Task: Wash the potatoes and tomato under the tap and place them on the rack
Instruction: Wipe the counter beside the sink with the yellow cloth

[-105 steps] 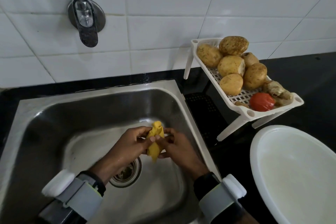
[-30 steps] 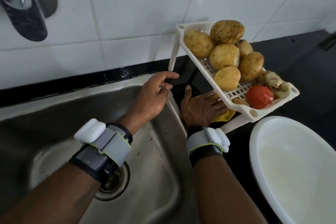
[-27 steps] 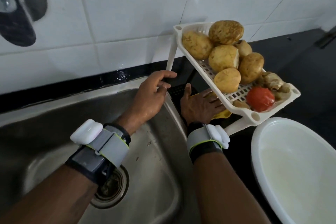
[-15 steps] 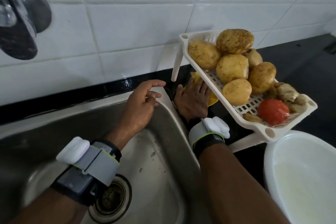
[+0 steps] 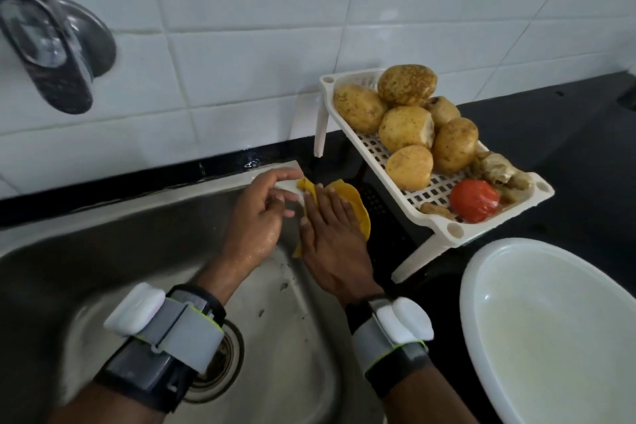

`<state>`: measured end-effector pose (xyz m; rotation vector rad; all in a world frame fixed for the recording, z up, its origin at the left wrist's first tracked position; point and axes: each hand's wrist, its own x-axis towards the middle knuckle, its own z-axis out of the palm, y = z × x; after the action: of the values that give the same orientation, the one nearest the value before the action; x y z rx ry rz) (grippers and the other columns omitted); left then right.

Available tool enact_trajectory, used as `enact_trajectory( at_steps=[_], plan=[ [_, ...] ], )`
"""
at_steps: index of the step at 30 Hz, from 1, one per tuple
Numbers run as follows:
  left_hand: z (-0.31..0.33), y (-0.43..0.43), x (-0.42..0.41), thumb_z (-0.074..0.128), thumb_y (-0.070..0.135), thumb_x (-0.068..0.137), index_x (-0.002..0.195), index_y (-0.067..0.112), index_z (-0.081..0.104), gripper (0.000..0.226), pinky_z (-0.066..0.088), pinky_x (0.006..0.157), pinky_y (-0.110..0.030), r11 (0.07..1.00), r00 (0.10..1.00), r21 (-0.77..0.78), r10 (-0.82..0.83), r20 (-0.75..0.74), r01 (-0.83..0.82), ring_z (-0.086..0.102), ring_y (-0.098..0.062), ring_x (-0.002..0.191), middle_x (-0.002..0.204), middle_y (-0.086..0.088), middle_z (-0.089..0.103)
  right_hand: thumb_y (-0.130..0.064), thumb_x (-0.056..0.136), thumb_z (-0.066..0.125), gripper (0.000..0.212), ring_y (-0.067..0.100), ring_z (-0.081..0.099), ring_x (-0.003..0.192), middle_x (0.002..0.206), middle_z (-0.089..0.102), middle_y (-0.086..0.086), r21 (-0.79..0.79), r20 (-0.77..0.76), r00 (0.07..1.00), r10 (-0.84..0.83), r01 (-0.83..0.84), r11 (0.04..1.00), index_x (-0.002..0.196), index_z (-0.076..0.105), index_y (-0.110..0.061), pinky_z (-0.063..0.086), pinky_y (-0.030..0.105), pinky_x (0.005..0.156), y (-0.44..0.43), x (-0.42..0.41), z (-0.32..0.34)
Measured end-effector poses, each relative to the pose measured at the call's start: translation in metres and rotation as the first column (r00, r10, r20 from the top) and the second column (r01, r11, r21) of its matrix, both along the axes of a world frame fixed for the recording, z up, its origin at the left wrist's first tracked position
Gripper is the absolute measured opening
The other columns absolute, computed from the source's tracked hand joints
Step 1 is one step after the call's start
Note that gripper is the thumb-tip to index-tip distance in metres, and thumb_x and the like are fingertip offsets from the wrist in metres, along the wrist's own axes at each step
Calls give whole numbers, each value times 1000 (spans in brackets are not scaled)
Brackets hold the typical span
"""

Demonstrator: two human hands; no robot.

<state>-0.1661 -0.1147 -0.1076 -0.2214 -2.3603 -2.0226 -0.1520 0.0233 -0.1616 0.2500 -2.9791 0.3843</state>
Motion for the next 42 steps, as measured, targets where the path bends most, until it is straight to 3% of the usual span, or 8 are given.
enact_trajectory(
  at_steps=[3, 10, 17, 28, 31, 34, 37, 42],
  plan=[
    [-3, -13, -1, 38, -9, 96, 121, 15, 62, 42, 58, 82, -27, 999, 999, -11, 41, 7, -41, 63, -11, 102, 127, 3, 58, -42, 97, 7, 66, 24, 11, 150, 161, 18, 11, 16, -17, 999, -46, 46, 999, 153, 26, -11, 0, 35, 123, -3, -1, -2],
    [-5, -34, -19, 35, -10, 93, 111, 30, 61, 51, 56, 79, -26, 995, 996, -28, 92, -4, -92, 63, -6, 99, 127, 7, 58, -42, 93, 13, 72, 34, 21, 147, 156, 25, 24, 25, -13, 998, -64, 65, 998, 150, 27, 0, 5, 40, 121, -25, -51, -3],
    [-13, -57, -31, 34, -11, 93, 108, 31, 60, 51, 55, 77, -23, 987, 987, -22, 158, -32, -158, 64, -10, 97, 124, 7, 60, -47, 101, 19, 68, 27, 1, 151, 162, 7, 17, 13, 60, 997, -57, 56, 998, 154, 11, -5, -4, 38, 122, -48, -91, 0],
    [-16, -106, -31, 33, -13, 93, 115, 22, 58, 48, 57, 75, -25, 943, 941, 2, 333, -58, -334, 66, -13, 93, 122, 6, 59, -57, 91, 22, 88, 39, 7, 149, 156, 14, 33, -79, 69, 971, -231, 236, 968, 148, 22, 9, 0, 46, 121, -127, -104, 1],
    [-11, -123, -23, 33, -14, 91, 115, 22, 59, 51, 56, 73, -24, 923, 921, -14, 383, -71, -384, 65, -13, 88, 113, 3, 63, -55, 83, 19, 92, 46, 17, 145, 149, 24, 39, -144, 49, 993, -110, 116, 983, 142, 34, 13, 7, 52, 120, -171, -85, -5],
    [-8, -137, -12, 33, -15, 90, 116, 21, 58, 51, 55, 73, -25, 903, 901, -48, 421, -101, -428, 65, -16, 87, 112, 0, 64, -57, 80, 9, 96, 45, -4, 147, 155, 4, 37, -89, 119, 993, -16, 27, 996, 149, 17, 9, -13, 48, 118, -187, -73, -2],
    [-7, -141, 0, 33, -16, 89, 111, 27, 58, 54, 53, 71, -26, 895, 893, -51, 436, -116, -443, 66, -18, 88, 118, 5, 62, -57, 91, 34, 91, 40, -15, 147, 157, -10, 31, -6, 172, 973, 155, -156, 988, 153, 4, 2, -15, 46, 118, -160, -77, 6],
    [-3, -132, 19, 36, -14, 91, 105, 37, 58, 57, 54, 69, -26, 904, 905, -63, 415, -95, -422, 65, -10, 86, 107, 17, 63, -29, 92, 59, 90, 31, -7, 150, 162, -11, 14, 264, 347, 793, 500, -594, 760, 155, -3, -17, 3, 43, 120, -93, -94, 33]
  ],
)
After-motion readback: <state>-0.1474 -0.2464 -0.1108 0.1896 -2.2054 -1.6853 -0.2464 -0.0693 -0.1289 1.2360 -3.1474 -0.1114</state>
